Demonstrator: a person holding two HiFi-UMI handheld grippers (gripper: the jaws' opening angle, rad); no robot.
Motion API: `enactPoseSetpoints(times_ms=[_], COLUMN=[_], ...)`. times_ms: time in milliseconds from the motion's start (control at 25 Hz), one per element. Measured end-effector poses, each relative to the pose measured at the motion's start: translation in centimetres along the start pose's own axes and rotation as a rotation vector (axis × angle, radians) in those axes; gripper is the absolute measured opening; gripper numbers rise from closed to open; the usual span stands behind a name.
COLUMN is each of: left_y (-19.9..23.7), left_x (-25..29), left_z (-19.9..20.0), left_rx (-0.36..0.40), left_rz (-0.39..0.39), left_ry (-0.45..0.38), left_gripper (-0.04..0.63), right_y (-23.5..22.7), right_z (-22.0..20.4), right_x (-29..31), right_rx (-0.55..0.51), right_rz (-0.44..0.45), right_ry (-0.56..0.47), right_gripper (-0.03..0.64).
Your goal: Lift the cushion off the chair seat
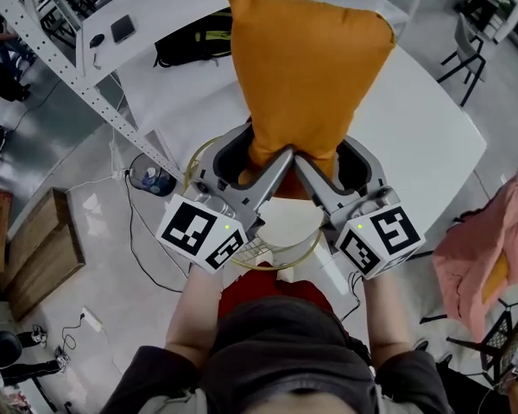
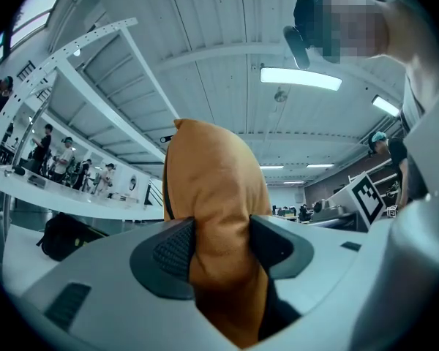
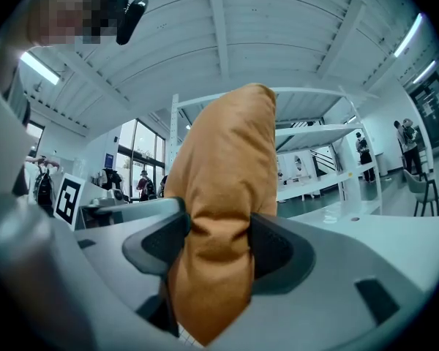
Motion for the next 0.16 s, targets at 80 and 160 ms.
enactPoseSetpoints(times_ms=[80,160], left_y=[-0.12,-0.33], left_x=[0.01,0.02], left_z=[0.1,0.15], left_rx=[0.009,0.017], left_rz=[-0.001,-0.003], left_ry=[-0.004,-0.005], left_gripper=[0.242,0.242], right_y=[0.0,-0.02], right_z=[0.08,0.12], right_x=[-0.1,-0.31], right_rx=[-0.002,-0.002], right_rz=[0.002,0.001], right_ry=[-0.007,-0.013], right_gripper=[0.29,0.29])
Point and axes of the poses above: the fingertips, and each gripper's own axes: x forward along the fingers, y to its left, z out of its top, the point moved 1 cm from there along -x, backward along the fingers, and after that the axes turned 2 degrees about -y, right-handed, at the moved point
